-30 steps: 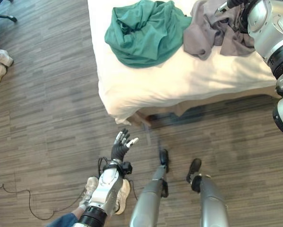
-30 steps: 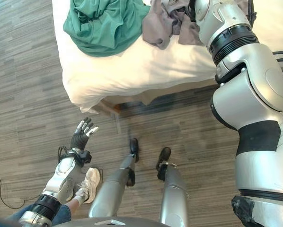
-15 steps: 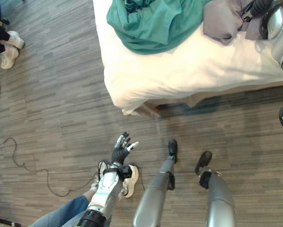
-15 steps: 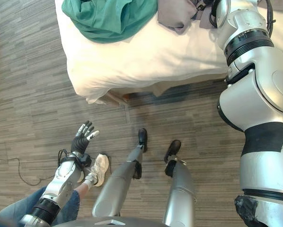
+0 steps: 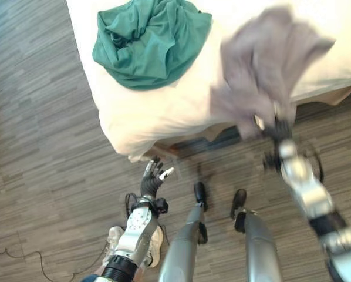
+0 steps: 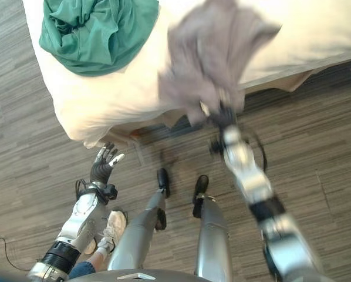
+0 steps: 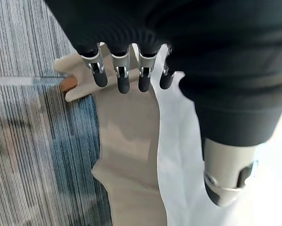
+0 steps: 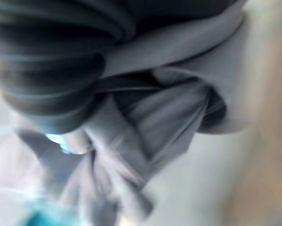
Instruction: Pick up bed clothes into laundry basket.
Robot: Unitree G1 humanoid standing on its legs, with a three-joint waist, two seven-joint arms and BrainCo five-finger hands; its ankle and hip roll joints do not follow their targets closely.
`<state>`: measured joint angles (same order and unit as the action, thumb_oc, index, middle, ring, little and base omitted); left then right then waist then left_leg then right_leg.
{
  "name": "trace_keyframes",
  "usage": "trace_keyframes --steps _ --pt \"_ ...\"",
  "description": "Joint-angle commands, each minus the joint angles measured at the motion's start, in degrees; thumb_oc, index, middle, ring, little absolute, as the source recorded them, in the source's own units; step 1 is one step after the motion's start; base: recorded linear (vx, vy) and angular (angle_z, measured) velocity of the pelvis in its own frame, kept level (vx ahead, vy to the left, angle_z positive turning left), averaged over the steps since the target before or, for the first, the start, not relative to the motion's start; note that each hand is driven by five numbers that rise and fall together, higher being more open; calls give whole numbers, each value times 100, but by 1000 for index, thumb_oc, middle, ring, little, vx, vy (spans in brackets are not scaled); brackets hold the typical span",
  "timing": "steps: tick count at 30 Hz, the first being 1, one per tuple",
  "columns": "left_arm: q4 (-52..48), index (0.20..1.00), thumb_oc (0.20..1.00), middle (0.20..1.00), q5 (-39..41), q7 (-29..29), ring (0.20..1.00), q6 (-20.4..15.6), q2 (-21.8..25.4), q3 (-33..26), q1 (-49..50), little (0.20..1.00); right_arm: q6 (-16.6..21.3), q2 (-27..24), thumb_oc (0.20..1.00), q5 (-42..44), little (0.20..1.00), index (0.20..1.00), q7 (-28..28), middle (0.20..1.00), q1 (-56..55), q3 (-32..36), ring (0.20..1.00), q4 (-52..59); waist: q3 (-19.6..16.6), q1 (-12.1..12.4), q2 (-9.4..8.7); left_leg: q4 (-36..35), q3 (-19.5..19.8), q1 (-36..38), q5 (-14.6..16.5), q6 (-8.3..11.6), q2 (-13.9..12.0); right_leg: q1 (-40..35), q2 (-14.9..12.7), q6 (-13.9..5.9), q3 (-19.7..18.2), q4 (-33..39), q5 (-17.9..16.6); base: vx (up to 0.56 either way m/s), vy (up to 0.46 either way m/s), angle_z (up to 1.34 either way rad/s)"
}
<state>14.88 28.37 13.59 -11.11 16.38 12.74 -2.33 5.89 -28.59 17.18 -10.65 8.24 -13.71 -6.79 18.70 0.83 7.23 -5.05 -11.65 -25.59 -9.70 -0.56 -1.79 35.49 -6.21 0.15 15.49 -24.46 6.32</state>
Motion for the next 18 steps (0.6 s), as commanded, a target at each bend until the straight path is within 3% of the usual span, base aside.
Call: trace_keyframes --steps 1,4,11,14,18 --pt "-269 1000 1000 1000 -342 -45 1000 -228 405 -274 -104 1000 478 67 200 608 200 200 456 200 384 470 200 307 399 -5 -237 5 -1 830 381 534 107 -1641 -100 -839 -742 2709 -1253 77 2 -9" --pt "-697 1000 1000 1000 -431 -165 1000 -316 549 -374 -68 1000 598 390 200 1354 200 200 665 200 -284 749 200 461 177 -146 -194 5 -12 1207 498 503 101 -1956 -133 -851 -770 2696 -1181 45 16 -6" --pt "-1139 1000 1000 1000 -526 -392 1000 -327 778 -469 -205 1000 599 506 200 1908 200 200 1009 200 -590 750 200 863 -169 -306 -224 5 -57 1649 573 455 103 -2346 -119 -826 -816 2670 -1099 29 8 -2" --pt "-1438 1000 1000 1000 -786 -462 1000 -280 1067 -596 -363 1000 582 736 200 2881 200 200 1346 200 -770 759 200 1084 -409 -395 -240 5 -82 1869 616 449 75 -2545 -99 -810 -836 2708 -1075 0 0 0" --pt "-1594 1000 1000 1000 -985 -623 1000 -307 1571 -937 -482 1000 466 604 200 2809 200 200 1584 200 -1095 869 200 1321 -693 -486 -247 5 -133 2061 645 464 48 -2720 -87 -801 -868 2705 -1031 20 0 -1"
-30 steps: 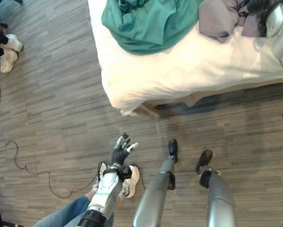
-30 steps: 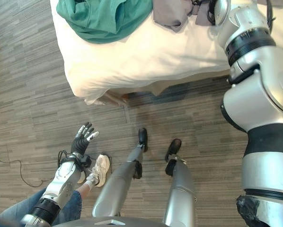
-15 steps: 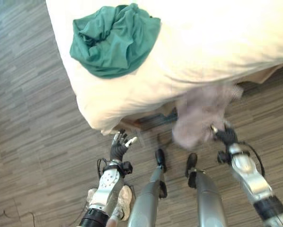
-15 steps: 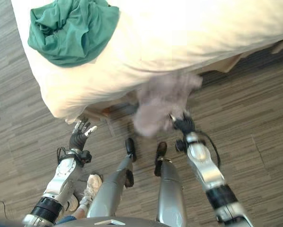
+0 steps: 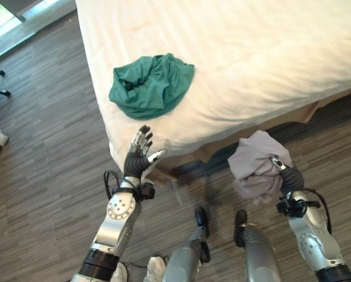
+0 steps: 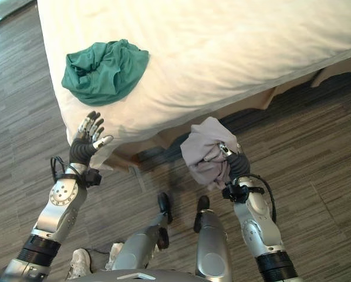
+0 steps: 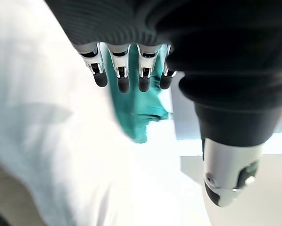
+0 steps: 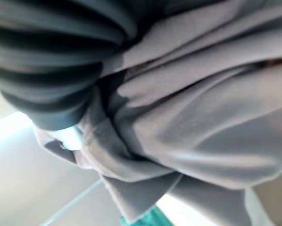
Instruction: Pick up bed clothes into laundry basket.
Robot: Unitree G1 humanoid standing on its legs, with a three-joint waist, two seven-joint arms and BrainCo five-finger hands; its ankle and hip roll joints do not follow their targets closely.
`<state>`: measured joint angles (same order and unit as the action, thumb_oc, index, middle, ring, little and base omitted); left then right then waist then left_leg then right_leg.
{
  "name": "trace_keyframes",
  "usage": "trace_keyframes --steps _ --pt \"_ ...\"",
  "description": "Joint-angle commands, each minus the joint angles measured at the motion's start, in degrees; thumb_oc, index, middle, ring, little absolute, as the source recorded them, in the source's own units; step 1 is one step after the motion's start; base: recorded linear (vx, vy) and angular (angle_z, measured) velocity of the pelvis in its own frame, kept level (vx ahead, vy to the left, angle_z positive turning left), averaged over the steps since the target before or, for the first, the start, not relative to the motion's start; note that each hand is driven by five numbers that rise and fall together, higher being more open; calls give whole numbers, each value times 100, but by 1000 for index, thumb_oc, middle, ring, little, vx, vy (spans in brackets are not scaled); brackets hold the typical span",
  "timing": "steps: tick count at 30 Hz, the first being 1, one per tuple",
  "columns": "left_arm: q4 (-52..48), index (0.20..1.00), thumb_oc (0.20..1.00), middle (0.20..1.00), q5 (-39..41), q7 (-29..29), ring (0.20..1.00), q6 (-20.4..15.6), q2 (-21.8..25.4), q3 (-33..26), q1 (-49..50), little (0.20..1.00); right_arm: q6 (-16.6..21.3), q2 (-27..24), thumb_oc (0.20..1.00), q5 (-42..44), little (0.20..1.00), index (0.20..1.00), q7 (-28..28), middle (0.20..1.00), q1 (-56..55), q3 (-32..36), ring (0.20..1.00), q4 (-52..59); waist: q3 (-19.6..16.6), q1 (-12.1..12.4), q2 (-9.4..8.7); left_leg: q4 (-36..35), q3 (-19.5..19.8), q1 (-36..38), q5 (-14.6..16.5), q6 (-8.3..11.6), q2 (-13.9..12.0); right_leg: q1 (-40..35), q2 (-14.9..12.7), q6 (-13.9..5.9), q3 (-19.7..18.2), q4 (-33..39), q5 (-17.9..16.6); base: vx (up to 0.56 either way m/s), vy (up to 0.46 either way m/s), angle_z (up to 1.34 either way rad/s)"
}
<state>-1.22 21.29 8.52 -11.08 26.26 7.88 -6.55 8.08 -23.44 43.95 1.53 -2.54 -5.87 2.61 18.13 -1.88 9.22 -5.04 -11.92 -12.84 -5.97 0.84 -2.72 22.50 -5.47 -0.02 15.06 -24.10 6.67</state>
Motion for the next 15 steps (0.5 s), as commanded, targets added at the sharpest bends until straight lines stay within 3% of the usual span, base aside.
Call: trace_keyframes --steps 1,2,3,4,6,7,8,10,11,12,14,15 --pt "12 1000 1000 1000 -278 -116 1000 -309 585 -454 -54 1000 245 93 200 129 200 200 365 200 -20 83 200 384 -634 -216 -450 4 -107 791 275 324 142 -1425 -162 -784 -825 2668 -1062 54 9 -1" --pt "-42 1000 1000 1000 -709 -99 1000 -308 1132 -643 -256 1000 153 -109 200 -204 200 200 429 200 -157 174 200 457 -722 -270 -434 4 -128 918 321 339 136 -1519 -159 -787 -847 2624 -1001 32 7 0" --pt "-41 1000 1000 1000 -710 -98 1000 -308 1135 -644 -260 1000 151 -106 200 -205 200 200 428 200 -154 175 200 461 -727 -268 -439 4 -130 898 299 338 136 -1500 -159 -783 -849 2628 -1022 50 5 -2" --pt "35 1000 1000 1000 -893 -73 1000 -232 1764 -768 -595 1000 65 -184 200 -128 200 200 573 200 -320 200 200 454 -774 -329 -414 4 -150 966 320 352 135 -1563 -154 -786 -861 2611 -997 -3 -6 -3" --pt "186 1000 1000 1000 -933 -20 1000 -215 2035 -754 -806 1000 7 -199 200 -96 200 200 641 200 -392 184 200 457 -791 -349 -415 4 -163 929 285 357 127 -1530 -151 -784 -867 2614 -1021 -27 -9 -4" --pt "996 1000 1000 1000 -917 152 1000 -121 2560 -602 -1483 1000 -111 -326 200 -166 200 200 801 200 -585 118 200 491 -773 -425 -397 4 -189 892 246 372 104 -1479 -139 -791 -867 2599 -1038 -43 -10 -2" --pt "1007 1000 1000 1000 -915 153 1000 -125 2562 -586 -1501 1000 -111 -321 200 -167 200 200 801 200 -587 126 200 491 -773 -417 -399 4 -190 891 246 372 104 -1478 -139 -790 -867 2599 -1038 -52 -13 1" --pt "2637 1000 1000 1000 -710 402 1000 73 2931 -89 -2748 1000 -264 -406 200 -18 200 200 954 200 -821 -43 200 517 -691 -569 -378 4 -240 825 199 376 82 -1380 -115 -794 -880 2560 -1070 -50 -14 -3" --pt "2695 1000 1000 1000 -696 401 1000 51 2935 -15 -2837 1000 -265 -387 200 -17 200 200 954 200 -823 -21 200 518 -685 -547 -387 4 -237 823 197 376 82 -1377 -116 -794 -877 2556 -1068 -57 -11 -6" --pt "4071 1000 1000 1000 -106 293 1000 157 2902 395 -3730 1000 -356 -443 200 2 200 200 1041 200 -898 -171 200 513 -587 -636 -379 4 -284 810 197 384 67 -1330 -96 -809 -897 2536 -1077 -62 -8 -6" --pt "4759 1000 1000 1000 79 203 1000 232 2874 701 -4278 1000 -365 -457 200 -42 200 200 1007 200 -861 -250 200 475 -523 -661 -383 4 -311 754 161 394 57 -1250 -85 -809 -916 2527 -1110 -69 -2 -3" --pt "5728 1000 1000 1000 18 169 1000 393 2897 1084 -5104 1000 -360 -522 200 -46 200 200 933 200 -757 -356 200 469 -414 -773 -373 4 -365 703 134 413 37 -1161 -71 -823 -955 2531 -1150 -40 10 -3"
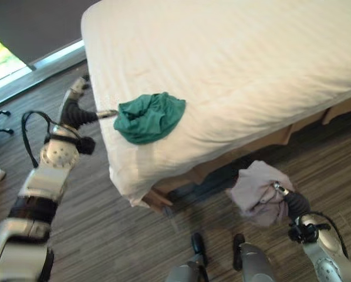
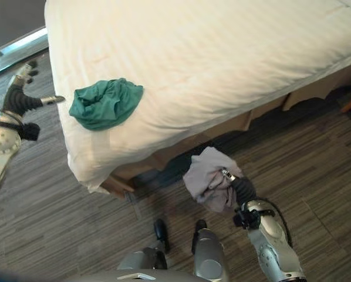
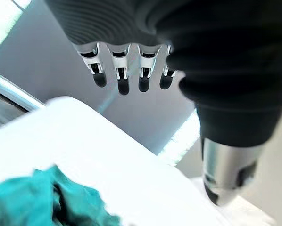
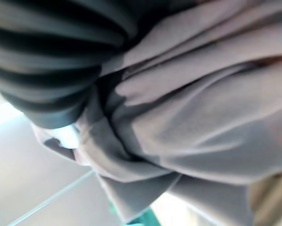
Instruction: Pick up bed clothes into laundry basket.
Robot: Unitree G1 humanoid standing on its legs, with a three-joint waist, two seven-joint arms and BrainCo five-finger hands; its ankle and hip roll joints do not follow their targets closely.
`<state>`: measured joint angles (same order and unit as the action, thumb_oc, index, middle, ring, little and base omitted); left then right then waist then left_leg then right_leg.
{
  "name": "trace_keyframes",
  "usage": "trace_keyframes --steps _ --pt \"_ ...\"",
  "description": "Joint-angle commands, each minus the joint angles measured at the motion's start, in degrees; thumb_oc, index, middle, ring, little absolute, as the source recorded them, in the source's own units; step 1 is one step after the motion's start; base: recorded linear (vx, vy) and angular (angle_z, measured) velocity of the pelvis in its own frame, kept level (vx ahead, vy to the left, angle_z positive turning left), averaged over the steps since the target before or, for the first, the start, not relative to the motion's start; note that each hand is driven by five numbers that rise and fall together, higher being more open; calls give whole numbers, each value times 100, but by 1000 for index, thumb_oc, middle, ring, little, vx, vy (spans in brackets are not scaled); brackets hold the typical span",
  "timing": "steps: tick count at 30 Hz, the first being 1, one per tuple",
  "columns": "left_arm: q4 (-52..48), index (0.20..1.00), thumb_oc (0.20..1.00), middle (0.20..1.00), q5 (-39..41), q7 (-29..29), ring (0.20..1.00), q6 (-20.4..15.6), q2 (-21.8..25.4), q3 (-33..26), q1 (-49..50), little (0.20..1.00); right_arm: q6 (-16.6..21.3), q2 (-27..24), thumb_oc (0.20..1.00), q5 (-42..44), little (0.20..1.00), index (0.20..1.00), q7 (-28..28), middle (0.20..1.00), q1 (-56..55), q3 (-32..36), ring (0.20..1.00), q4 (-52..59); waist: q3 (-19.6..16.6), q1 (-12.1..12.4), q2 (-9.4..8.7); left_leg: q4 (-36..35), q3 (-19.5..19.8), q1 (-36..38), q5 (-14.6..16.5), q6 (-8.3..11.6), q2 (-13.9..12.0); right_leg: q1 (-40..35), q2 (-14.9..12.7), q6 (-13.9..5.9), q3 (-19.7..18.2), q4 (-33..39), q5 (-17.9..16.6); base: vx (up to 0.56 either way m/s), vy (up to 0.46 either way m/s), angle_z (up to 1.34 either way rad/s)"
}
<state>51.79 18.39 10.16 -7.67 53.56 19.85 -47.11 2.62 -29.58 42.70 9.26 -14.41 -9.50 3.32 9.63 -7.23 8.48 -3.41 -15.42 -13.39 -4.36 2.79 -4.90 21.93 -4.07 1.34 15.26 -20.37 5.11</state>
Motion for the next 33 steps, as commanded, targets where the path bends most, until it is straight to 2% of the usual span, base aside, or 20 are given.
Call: trace_keyframes --steps 1,4,9,12,16,21,23,24,25,26,27,28,29,30,31,32,33 --pt "478 1000 1000 1000 320 -8 1000 39 166 -44 -1137 1000 186 119 200 79 200 200 159 200 438 23 200 396 441 -211 -317 -159 -18 750 -29 218 254 -1094 -210 -958 -979 2156 -997 -44 13 1" --pt "1400 1000 1000 1000 532 -23 1000 136 100 -18 -1734 1000 253 182 200 133 200 200 74 200 567 -63 200 364 613 -285 -340 -159 -81 657 -64 236 234 -976 -187 -985 -1033 2172 -1059 -35 16 -10" --pt "1822 1000 1000 1000 514 106 1000 219 101 102 -2274 1000 412 195 200 -80 200 200 -122 200 753 -256 200 340 866 -363 -394 -159 -193 437 -117 257 209 -682 -177 -1002 -1148 2160 -1157 -19 9 -15" --pt "1820 1000 1000 1000 700 160 1000 197 137 23 -2377 1000 521 62 200 -419 200 200 -202 200 767 -194 200 521 982 -396 -391 -159 -210 356 -114 262 208 -582 -182 -1015 -1173 2145 -1164 -17 2 -8" --pt "1936 1000 1000 1000 903 262 1000 202 167 -79 -2414 1000 629 5 200 -407 200 200 -237 200 805 -232 200 649 1212 -461 -353 -159 -249 143 -142 278 216 -356 -197 -1038 -1200 2174 -1253 -25 3 -5" --pt "2134 1000 1000 1000 555 389 1000 373 50 -164 -2186 1000 768 -21 200 -577 200 200 -511 200 1067 -423 200 584 1635 -523 -310 -159 -401 -189 -207 305 230 18 -138 -1050 -1325 2228 -1390 -29 -1 -13" --pt "2167 1000 1000 1000 479 347 1000 392 -6 -168 -2097 1000 781 -18 200 -591 200 200 -513 200 1088 -450 200 571 1672 -531 -305 -159 -421 -205 -207 307 233 52 -126 -1046 -1346 2228 -1404 -6 13 -12" --pt "2150 200 200 200 308 280 200 405 -181 -110 -1976 200 798 -1 200 -608 200 200 -514 200 1148 -529 200 518 1710 -547 -294 -159 -450 -210 -200 309 233 71 -113 -1042 -1384 2239 -1408 6 -5 -11" --pt "2100 200 200 200 230 320 200 393 -267 -93 -1926 200 806 10 200 -611 200 200 -499 200 1135 -549 200 525 1709 -546 -291 -159 -453 -199 -191 313 228 60 -115 -1041 -1407 2247 -1405 20 -14 -10" --pt "1890 200 200 200 19 342 200 348 -555 16 -1803 200 821 17 200 -649 200 200 -512 200 1126 -557 200 500 1692 -541 -280 -159 -435 -154 -175 309 235 23 -117 -1031 -1412 2249 -1388 0 0 0" --pt "1242 200 200 200 -81 331 200 175 -805 186 -1673 200 881 21 200 -748 200 200 -578 200 1117 -456 200 444 1627 -532 -247 -159 -383 -58 -133 300 249 -56 -134 -1030 -1397 2235 -1352 0 0 0" --pt "1233 200 200 200 -83 336 200 179 -807 181 -1662 200 881 18 200 -749 200 200 -578 200 1112 -455 200 446 1627 -532 -245 -159 -383 -55 -131 300 249 -60 -133 -1030 -1396 2236 -1352 43 -14 11" --pt "-137 200 200 200 144 311 200 -123 -938 237 -1164 200 954 37 200 -863 200 200 -708 200 1094 -181 200 412 1470 -456 -176 -159 -284 104 -84 287 271 -248 -167 -1023 -1345 2237 -1298 53 -13 13" --pt "-731 200 200 200 263 306 200 -224 -961 192 -885 200 959 36 200 -974 200 200 -759 200 1063 -57 200 404 1394 -422 -152 -159 -240 177 -70 279 281 -335 -181 -1018 -1304 2239 -1279 54 -13 12" --pt "-750 200 200 200 259 312 200 -216 -962 179 -861 200 958 30 200 -975 200 200 -759 200 1055 -61 200 408 1391 -430 -148 -159 -237 182 -69 279 281 -342 -181 -1018 -1301 2241 -1278 67 -11 14" --pt "-1775 200 200 200 447 279 200 -400 -944 19 -238 200 973 56 200 -1128 200 200 -845 200 1006 157 200 352 1225 -349 -129 -159 -166 338 -37 260 298 -515 -198 -1011 -1227 2226 -1237 37 -10 15" --pt "-1796 200 200 200 442 283 200 -391 -939 -3 -210 200 972 49 200 -1128 200 200 -846 200 1006 146 200 354 1208 -359 -128 -159 -167 313 -57 260 299 -493 -199 -1006 -1228 2231 -1257 64 -9 19"
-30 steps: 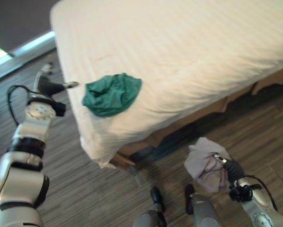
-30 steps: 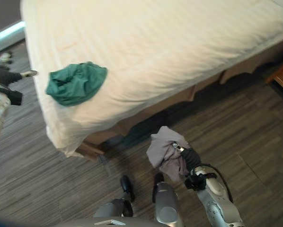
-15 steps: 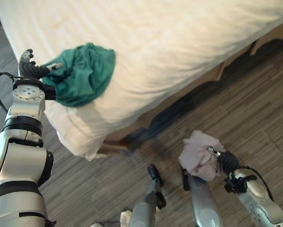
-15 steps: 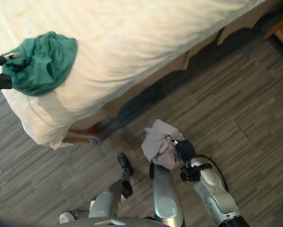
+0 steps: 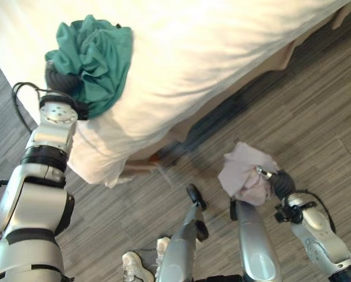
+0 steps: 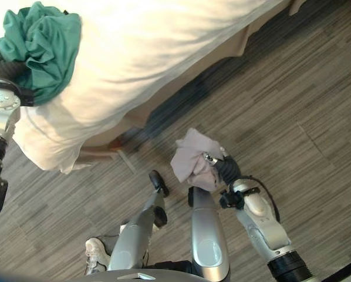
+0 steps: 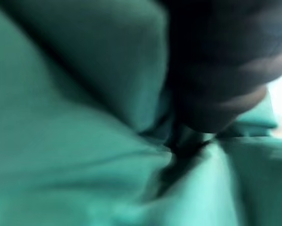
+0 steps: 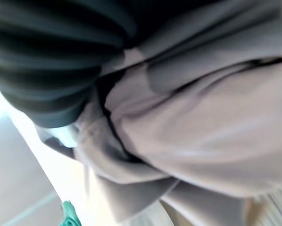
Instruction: Pick up bed clothes into laundry basket.
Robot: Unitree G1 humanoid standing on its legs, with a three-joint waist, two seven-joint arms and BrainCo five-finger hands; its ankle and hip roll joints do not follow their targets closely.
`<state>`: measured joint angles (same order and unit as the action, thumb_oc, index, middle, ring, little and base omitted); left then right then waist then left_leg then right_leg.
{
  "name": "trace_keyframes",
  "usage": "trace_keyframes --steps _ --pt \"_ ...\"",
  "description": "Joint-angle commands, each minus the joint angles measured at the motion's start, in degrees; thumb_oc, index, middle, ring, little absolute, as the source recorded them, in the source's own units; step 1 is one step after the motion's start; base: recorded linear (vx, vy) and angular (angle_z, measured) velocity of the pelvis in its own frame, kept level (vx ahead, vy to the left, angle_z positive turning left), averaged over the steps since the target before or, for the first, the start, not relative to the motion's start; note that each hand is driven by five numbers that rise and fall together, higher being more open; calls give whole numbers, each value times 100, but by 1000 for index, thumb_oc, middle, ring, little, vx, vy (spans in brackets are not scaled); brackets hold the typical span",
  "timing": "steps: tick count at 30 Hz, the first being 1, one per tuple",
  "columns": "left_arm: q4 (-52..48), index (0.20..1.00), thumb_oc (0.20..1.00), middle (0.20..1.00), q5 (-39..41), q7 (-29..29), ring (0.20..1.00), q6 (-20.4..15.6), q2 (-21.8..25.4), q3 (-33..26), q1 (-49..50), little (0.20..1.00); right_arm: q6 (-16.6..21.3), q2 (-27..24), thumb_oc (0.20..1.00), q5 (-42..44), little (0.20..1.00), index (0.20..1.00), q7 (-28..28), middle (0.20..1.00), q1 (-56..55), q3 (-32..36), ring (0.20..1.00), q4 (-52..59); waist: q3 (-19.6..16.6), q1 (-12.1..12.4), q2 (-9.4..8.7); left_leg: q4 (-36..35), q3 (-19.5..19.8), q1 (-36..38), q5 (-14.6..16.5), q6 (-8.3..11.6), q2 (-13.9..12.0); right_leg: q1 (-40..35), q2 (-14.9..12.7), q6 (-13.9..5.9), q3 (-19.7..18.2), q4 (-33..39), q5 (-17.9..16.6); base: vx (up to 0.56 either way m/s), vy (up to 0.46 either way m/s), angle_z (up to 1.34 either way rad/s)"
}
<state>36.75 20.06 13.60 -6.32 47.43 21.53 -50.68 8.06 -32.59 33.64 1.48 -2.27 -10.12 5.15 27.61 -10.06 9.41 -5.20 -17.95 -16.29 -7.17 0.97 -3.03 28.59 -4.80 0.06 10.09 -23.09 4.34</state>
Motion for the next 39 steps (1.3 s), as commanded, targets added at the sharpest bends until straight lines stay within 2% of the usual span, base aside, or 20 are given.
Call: trace_keyframes --steps 1,2,3,5,6,8,9,11,13,18,24,25,32,33,34,35,36,37,38,39 --pt "-788 200 200 200 401 -119 200 -587 -388 -310 535 200 419 369 200 -289 200 200 -111 200 -229 317 200 110 -678 -36 -219 20 121 710 247 432 118 -1289 -135 -868 -676 2496 -1138 94 -7 12" --pt "-1492 200 200 200 564 -267 200 -656 -477 -585 1231 200 370 403 200 -359 200 200 -128 200 -297 528 200 -6 -864 22 -250 20 186 936 324 400 127 -1553 -151 -858 -604 2466 -1035 95 -6 7" --pt "-1508 200 200 200 561 -265 200 -649 -475 -602 1251 200 369 398 200 -359 200 200 -128 200 -296 520 200 -4 -872 13 -251 20 186 920 306 400 127 -1540 -151 -853 -605 2472 -1053 91 1 2" --pt "-2511 200 200 200 861 -629 200 -668 -691 -995 2331 200 305 455 200 -396 200 200 -112 200 -398 836 200 -110 -1169 77 -287 20 284 1249 403 355 129 -1897 -151 -829 -532 2412 -907 85 14 4" --pt "-2532 200 200 200 858 -628 200 -659 -690 -1015 2357 200 303 450 200 -396 200 200 -113 200 -400 825 200 -105 -1187 67 -286 20 284 1225 384 355 129 -1876 -151 -824 -531 2420 -927 121 13 3" --pt "-3354 200 200 200 1069 -1006 200 -616 -1080 -1294 3454 200 296 568 200 -398 200 200 -68 200 -488 1119 200 -171 -1518 118 -356 20 351 1505 461 306 121 -2162 -135 -792 -492 2374 -819 97 14 5" --pt "-3386 200 200 200 1066 -1006 200 -603 -1083 -1313 3496 200 295 561 200 -397 200 200 -66 200 -502 1108 200 -166 -1520 107 -354 20 352 1521 466 307 121 -2180 -135 -793 -491 2379 -816 87 10 8" --pt "-3734 200 200 200 1321 -1314 200 -456 -1699 -1457 4539 200 281 732 200 -289 200 200 -15 200 -579 1261 200 -224 -1808 148 -461 20 348 1745 534 273 106 -2407 -103 -762 -482 2382 -756 78 3 7" --pt "-3819 200 200 200 1116 -1425 200 -302 -1953 -1493 5084 200 256 801 200 -267 200 200 52 200 -660 1295 200 -227 -1956 173 -532 20 348 1863 570 250 93 -2512 -77 -748 -492 2393 -724 52 -10 11" --pt "-3536 200 200 200 1121 -1642 200 9 -2725 -1121 6006 200 187 972 200 -298 200 200 156 200 -899 1279 200 -191 -2197 218 -689 20 302 2122 668 183 52 -2751 -32 -715 -527 2360 -630 25 -11 1" --pt "-3567 200 200 200 1157 -1699 200 37 -2869 -933 5993 200 185 920 200 -565 200 200 101 200 -929 1088 200 -80 -2389 217 -796 20 327 2264 711 165 24 -2901 -13 -722 -520 2353 -586 7 -8 -1" --pt "-2888 200 200 200 485 -724 200 -595 -2855 -1443 5365 200 413 1001 200 156 200 200 319 200 32 651 200 -488 -2305 61 -894 20 768 2127 926 292 -305 -2482 -88 -941 -1252 2347 -638 48 -37 -3" --pt "-2963 200 200 200 357 -632 200 -632 -2846 -1579 5385 200 465 1047 200 127 200 200 295 200 12 698 200 -459 -2371 -5 -913 47 729 2180 980 344 -381 -2529 -17 -902 -1330 2407 -586 43 -42 6" --pt "-2972 200 200 200 343 -596 200 -674 -2808 -1624 5334 200 524 1027 200 167 200 200 291 200 72 675 200 -371 -2240 -22 -1026 1024 808 1926 995 422 -559 -2511 117 -794 -1585 2356 -577 5 -166 -14" --pt "-3052 200 200 200 362 -575 200 -716 -2752 -1669 5316 200 569 1047 200 216 200 200 310 200 93 636 200 -304 -2117 34 -1136 1878 1084 1550 921 487 -623 -2477 197 -718 -1766 2320 -613 -66 -183 -51" --pt "-3070 200 200 200 420 -537 200 -773 -2659 -1777 5291 200 614 1047 200 266 200 200 333 200 157 594 200 -200 -1974 156 -1288 2606 1626 1168 844 561 -518 -2454 288 -689 -2041 2308 -700 -76 -93 -96" --pt "-3081 200 200 200 438 -495 200 -806 -2615 -1840 5291 200 627 1060 200 315 200 200 352 200 207 576 200 -168 -1942 256 -1384 2762 2144 986 968 516 -330 -2429 304 -735 -2306 2317 -754 -49 -31 -121" --pt "-3081 200 200 200 438 -495 200 -806 -2614 -1840 5291 200 627 1061 200 315 200 200 352 200 207 575 200 -168 -1949 252 -1387 2759 2145 980 963 516 -326 -2422 301 -736 -2304 2317 -755 116 97 -186" --pt "-3282 200 200 200 445 -371 200 -889 -2639 -2094 5461 200 681 1048 200 499 200 200 389 200 269 679 200 -140 -1924 489 -1500 2762 3354 926 1358 389 2 -2419 410 -940 -3100 2265 -907 148 168 -167" --pt "-3328 200 200 200 468 -334 200 -909 -2666 -2183 5515 200 682 1039 200 600 200 200 423 200 221 773 200 -146 -1939 552 -1533 2526 3887 968 1455 378 79 -2416 451 -1001 -3471 2221 -966 160 273 -224"
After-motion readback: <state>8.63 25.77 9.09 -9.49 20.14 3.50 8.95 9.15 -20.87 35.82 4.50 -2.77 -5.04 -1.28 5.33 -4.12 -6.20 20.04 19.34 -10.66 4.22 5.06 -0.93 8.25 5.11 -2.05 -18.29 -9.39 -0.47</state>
